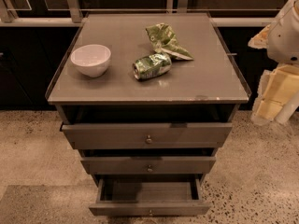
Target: Close bottom drawer
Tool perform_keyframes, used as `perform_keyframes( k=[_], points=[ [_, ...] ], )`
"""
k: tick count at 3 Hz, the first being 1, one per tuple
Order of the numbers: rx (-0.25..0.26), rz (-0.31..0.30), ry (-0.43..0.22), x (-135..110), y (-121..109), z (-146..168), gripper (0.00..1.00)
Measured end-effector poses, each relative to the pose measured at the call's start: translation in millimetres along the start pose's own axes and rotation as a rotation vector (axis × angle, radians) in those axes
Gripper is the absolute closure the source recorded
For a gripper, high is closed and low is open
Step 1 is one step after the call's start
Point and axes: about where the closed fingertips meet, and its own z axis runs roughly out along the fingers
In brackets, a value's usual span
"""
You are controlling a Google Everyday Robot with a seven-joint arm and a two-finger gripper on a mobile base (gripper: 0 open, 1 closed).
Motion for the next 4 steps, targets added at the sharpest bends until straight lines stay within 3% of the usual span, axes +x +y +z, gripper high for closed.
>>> perform_keyframes(
  k=[1,2,3,4],
  points=[
    [0.000,0.000,0.000,0,0,0,0.00],
    [-0.013,0.008,-0.059,12,14,19,0.00],
    [-0.011,0.004,-0.192,16,55,48,0.00],
    [-0.036,0.035,-0.352,9,99,106,0.00]
  ],
)
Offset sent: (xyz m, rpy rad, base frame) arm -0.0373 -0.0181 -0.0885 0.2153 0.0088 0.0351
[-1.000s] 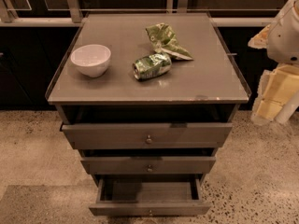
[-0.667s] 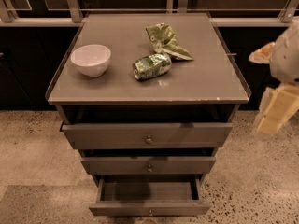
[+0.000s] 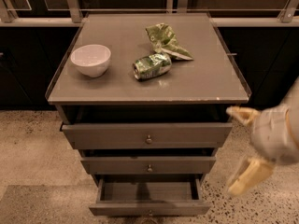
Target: Close bottom drawer
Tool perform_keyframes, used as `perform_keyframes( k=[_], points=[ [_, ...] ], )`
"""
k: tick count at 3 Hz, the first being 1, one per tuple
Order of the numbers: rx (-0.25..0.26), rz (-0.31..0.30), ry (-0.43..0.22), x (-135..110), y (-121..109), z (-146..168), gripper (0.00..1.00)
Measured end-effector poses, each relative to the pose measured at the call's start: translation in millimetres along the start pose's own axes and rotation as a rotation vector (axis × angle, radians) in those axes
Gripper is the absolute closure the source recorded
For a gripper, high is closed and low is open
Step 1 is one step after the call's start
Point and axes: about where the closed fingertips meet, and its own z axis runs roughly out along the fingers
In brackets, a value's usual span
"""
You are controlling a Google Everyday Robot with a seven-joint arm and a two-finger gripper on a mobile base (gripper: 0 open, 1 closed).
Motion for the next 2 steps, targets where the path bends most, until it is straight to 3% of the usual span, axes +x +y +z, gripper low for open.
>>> perform_keyframes(
  k=[1,2],
  points=[
    [-0.054,0.120,-0.139,36,38,80,0.00],
    [-0.114,0.220,-0.166,74,68,141,0.00]
  ],
)
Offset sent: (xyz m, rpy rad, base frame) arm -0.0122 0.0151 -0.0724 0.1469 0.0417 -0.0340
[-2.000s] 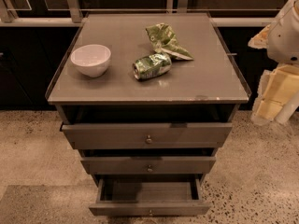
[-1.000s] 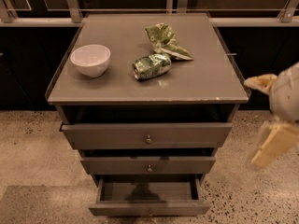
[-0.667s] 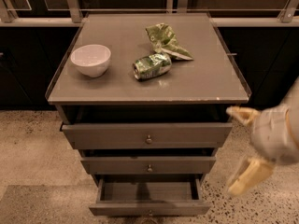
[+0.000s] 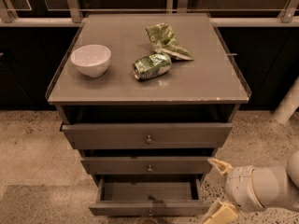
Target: Close bottom drawer
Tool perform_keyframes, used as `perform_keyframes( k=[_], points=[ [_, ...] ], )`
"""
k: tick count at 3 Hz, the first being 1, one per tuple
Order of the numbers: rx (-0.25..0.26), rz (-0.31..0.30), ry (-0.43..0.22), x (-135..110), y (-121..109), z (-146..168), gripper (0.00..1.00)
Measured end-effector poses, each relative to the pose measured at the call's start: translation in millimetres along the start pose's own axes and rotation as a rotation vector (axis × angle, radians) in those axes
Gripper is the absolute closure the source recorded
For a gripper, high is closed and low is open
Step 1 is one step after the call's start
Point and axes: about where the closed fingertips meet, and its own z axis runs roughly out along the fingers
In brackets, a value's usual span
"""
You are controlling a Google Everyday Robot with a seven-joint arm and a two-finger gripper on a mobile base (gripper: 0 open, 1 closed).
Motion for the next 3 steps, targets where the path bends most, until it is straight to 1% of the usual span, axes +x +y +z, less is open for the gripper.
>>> perform_keyframes(
  k=[1,2,3],
  points=[
    [0.000,0.001,0.001,1,0,0,0.00],
    [0.012,0.078,-0.038,34,-11,12,0.00],
    [0.017,0.176,-0.099,88,-31,44,0.00]
  ],
)
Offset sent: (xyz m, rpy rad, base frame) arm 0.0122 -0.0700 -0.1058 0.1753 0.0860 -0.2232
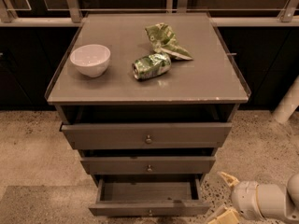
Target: Close bottom drawer
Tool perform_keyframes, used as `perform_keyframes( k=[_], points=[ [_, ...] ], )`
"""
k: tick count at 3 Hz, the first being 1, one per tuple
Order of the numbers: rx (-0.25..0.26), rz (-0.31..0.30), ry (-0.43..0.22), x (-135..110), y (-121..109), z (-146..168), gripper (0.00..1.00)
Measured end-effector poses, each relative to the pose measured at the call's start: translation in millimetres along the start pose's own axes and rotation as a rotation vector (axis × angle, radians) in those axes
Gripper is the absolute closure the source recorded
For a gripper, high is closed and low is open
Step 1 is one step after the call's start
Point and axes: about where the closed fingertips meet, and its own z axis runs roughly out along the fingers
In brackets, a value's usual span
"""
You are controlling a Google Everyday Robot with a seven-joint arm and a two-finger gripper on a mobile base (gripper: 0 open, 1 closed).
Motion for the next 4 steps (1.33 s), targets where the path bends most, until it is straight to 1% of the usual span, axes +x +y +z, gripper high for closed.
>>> perform_keyframes(
  k=[1,2,4],
  points=[
    [0.019,0.049,-0.052,30,-33,22,0.00],
    [0.015,0.096,-0.046,53,-50,41,0.18],
    [0.011,0.101,-0.046,55,-50,44,0.64]
  ],
)
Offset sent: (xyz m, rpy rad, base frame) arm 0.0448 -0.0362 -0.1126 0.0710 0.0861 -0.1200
